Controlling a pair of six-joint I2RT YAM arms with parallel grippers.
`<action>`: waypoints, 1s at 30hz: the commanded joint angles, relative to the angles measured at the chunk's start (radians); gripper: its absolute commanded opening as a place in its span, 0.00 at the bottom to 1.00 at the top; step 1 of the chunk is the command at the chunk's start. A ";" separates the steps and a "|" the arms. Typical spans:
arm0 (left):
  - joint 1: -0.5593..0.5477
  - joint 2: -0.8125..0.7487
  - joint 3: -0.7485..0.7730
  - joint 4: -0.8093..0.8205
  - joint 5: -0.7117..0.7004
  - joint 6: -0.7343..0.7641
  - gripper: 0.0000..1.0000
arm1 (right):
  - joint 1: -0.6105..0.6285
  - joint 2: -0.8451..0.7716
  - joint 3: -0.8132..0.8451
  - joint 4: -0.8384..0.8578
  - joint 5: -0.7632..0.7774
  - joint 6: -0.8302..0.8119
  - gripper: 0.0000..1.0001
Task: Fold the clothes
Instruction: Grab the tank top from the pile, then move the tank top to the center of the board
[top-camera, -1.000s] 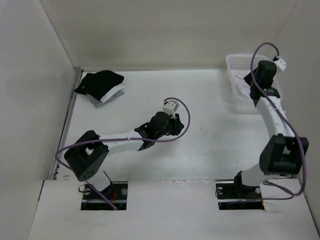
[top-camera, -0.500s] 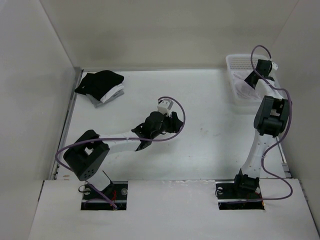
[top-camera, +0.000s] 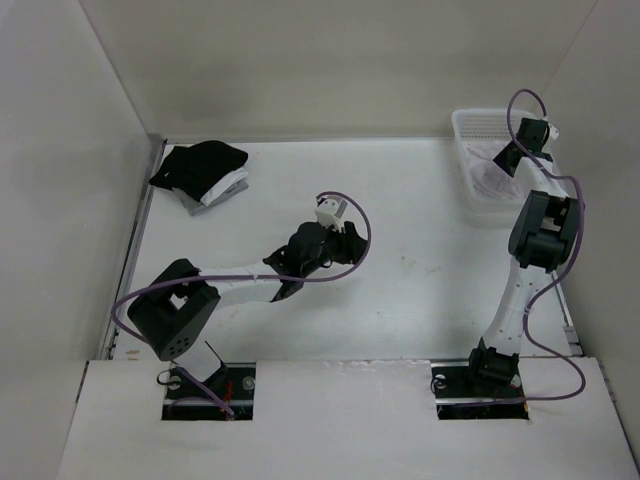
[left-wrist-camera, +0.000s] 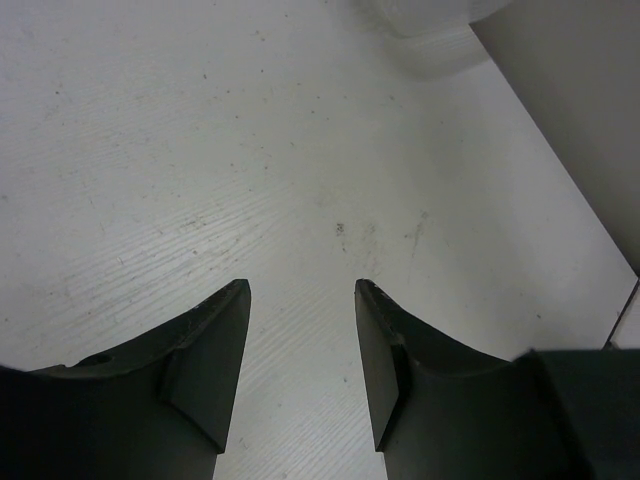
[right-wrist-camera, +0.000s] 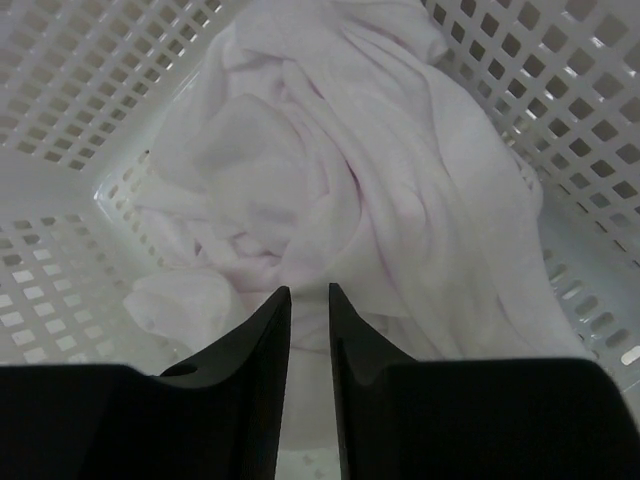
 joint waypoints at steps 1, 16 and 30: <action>0.005 0.012 0.001 0.061 0.026 -0.007 0.45 | -0.006 0.023 0.056 0.052 -0.019 0.013 0.37; 0.025 0.031 0.010 0.067 0.040 -0.016 0.45 | -0.015 -0.091 -0.066 0.190 -0.048 0.076 0.00; 0.066 -0.135 -0.022 0.036 -0.033 -0.070 0.43 | 0.320 -0.975 -0.429 0.373 -0.070 0.006 0.00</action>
